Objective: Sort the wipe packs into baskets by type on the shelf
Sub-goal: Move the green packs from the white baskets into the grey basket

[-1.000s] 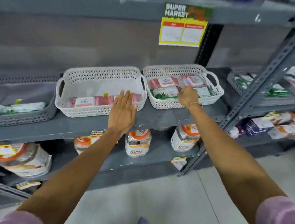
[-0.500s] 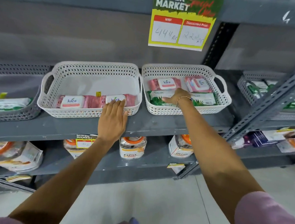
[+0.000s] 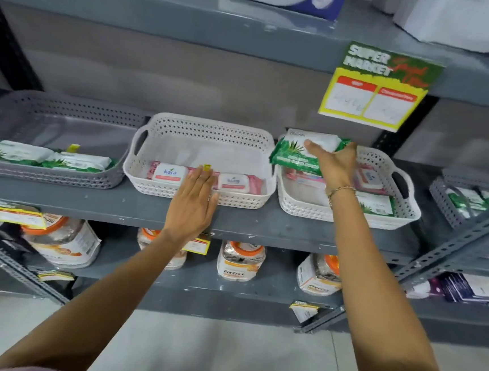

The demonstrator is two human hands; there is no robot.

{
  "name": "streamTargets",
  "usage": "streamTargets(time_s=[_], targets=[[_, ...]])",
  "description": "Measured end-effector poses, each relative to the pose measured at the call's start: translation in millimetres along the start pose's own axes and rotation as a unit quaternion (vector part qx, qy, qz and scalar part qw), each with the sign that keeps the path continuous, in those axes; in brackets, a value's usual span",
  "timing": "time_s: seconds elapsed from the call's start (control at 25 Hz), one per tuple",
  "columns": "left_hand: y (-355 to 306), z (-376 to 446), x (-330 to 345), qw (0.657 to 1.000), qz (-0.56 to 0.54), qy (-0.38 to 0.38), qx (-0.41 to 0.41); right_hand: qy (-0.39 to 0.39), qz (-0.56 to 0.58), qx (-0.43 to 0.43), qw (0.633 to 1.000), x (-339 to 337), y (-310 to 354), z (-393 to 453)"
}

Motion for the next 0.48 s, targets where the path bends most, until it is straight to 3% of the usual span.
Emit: streamTargets(time_s=[0.12,0.24,0.32,0.48], targets=[[80.4,-15.5,-28.0,0.999,-0.001,-0.025,-0.042,0.077,0.071,0.013,0.994,69.7,16.4,-43.1],[189.4,-32.2,-61.2,0.994,0.01,-0.054,-0.09,0.134,0.172,0.115,0.969,167.2,14.5,-100.5],[269.7,-46.8,-80.3,0.989,0.023,-0.059,-0.135,0.163,0.265,0.197,0.93,240.9,15.3,-139.4],[368.6,-71.4,-99.3,0.988,0.057,-0.013,-0.146,0.216,0.263,0.27,0.901,363.2,22.8,-206.3]])
Point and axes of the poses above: each hand's wrist, its own z-axis towards the middle knuckle, its own x-axis out of the palm, y = z × x, the point moved 6 cm from there along z, towards the middle knuckle, and after that the axes turned 6 degrees about z, right-handed, at the moved point
